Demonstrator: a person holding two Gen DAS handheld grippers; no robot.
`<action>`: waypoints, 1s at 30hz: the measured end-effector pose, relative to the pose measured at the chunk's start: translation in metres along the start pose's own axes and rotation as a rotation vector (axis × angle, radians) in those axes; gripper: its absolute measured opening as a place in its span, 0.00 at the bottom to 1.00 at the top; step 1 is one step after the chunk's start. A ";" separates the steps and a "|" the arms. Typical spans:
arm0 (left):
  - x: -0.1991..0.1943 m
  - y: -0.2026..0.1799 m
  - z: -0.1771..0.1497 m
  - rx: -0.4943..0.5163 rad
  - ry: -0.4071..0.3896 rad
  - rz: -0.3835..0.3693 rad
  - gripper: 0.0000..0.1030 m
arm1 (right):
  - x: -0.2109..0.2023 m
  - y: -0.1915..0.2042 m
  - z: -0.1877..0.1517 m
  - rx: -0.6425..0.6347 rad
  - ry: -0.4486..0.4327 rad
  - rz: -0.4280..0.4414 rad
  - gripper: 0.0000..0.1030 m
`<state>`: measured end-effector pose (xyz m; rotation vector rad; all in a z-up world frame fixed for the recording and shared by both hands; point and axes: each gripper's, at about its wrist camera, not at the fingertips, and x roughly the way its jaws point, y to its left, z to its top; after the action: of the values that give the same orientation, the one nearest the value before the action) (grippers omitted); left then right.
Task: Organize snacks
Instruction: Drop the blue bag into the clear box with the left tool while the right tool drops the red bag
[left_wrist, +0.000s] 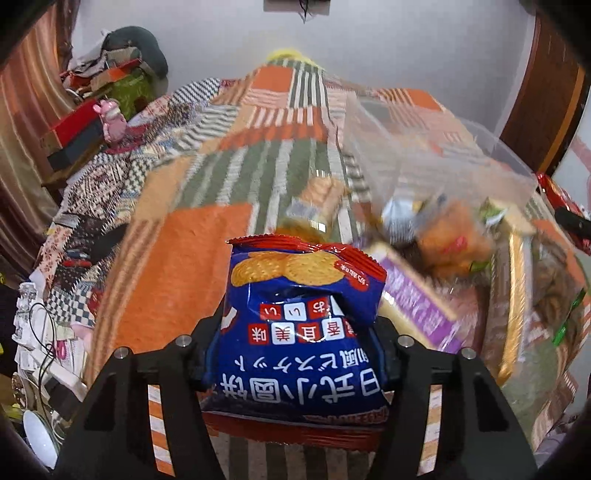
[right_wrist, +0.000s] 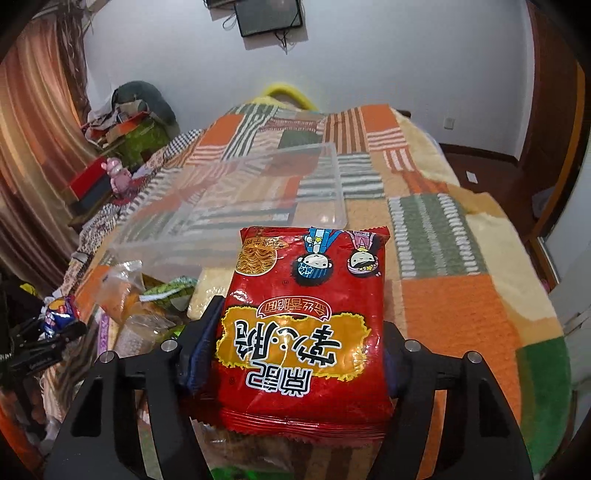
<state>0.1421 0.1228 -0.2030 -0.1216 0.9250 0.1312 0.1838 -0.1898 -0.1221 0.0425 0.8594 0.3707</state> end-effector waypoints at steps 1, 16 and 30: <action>-0.004 0.000 0.004 -0.002 -0.012 0.000 0.59 | -0.003 0.000 0.002 -0.002 -0.010 0.002 0.64; -0.026 -0.055 0.090 0.070 -0.179 -0.091 0.59 | -0.014 0.012 0.050 -0.060 -0.148 0.010 0.64; 0.028 -0.093 0.150 0.100 -0.149 -0.156 0.59 | 0.043 0.025 0.076 -0.109 -0.105 0.023 0.64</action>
<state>0.2917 0.0572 -0.1318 -0.0895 0.7692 -0.0503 0.2588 -0.1431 -0.0988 -0.0285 0.7342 0.4323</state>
